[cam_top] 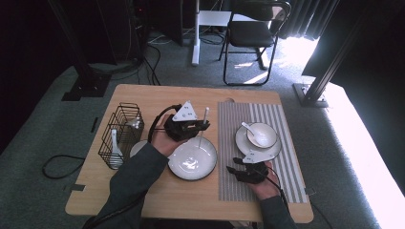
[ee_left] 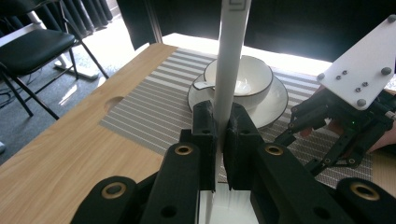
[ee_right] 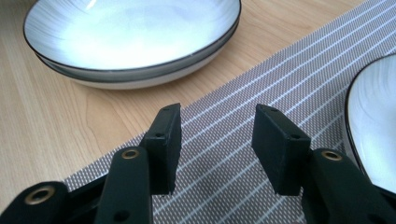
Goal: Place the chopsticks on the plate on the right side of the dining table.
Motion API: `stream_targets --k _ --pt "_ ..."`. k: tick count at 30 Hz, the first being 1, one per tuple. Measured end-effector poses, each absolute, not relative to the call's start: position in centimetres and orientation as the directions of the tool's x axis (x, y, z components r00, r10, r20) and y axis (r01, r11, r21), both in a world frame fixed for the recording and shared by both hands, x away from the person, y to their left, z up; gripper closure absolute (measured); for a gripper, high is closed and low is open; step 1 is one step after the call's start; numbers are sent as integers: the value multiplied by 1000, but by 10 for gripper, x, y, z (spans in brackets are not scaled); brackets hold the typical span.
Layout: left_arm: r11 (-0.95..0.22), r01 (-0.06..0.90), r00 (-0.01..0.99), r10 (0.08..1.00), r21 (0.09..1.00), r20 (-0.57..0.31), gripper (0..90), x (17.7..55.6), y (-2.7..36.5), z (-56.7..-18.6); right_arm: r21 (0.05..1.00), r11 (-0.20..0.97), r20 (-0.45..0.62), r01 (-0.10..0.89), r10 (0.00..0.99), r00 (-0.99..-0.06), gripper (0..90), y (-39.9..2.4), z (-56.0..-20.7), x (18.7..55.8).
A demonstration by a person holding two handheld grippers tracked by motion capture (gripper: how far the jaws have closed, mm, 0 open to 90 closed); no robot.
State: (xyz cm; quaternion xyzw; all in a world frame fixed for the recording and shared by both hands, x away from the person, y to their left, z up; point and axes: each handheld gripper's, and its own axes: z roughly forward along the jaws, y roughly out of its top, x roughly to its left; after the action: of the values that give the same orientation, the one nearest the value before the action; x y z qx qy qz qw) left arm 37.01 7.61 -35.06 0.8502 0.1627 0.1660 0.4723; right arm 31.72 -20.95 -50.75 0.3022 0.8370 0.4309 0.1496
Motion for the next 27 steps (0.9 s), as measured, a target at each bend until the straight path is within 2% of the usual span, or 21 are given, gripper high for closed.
stream_targets --k 16,27 --pt "-496 111 903 413 861 122 847 369 68 -352 821 443 3 360 627 -779 531 -200 -504 320" --pt "-492 109 909 400 864 113 847 370 61 -353 823 439 6 362 630 -777 578 -199 -502 322"
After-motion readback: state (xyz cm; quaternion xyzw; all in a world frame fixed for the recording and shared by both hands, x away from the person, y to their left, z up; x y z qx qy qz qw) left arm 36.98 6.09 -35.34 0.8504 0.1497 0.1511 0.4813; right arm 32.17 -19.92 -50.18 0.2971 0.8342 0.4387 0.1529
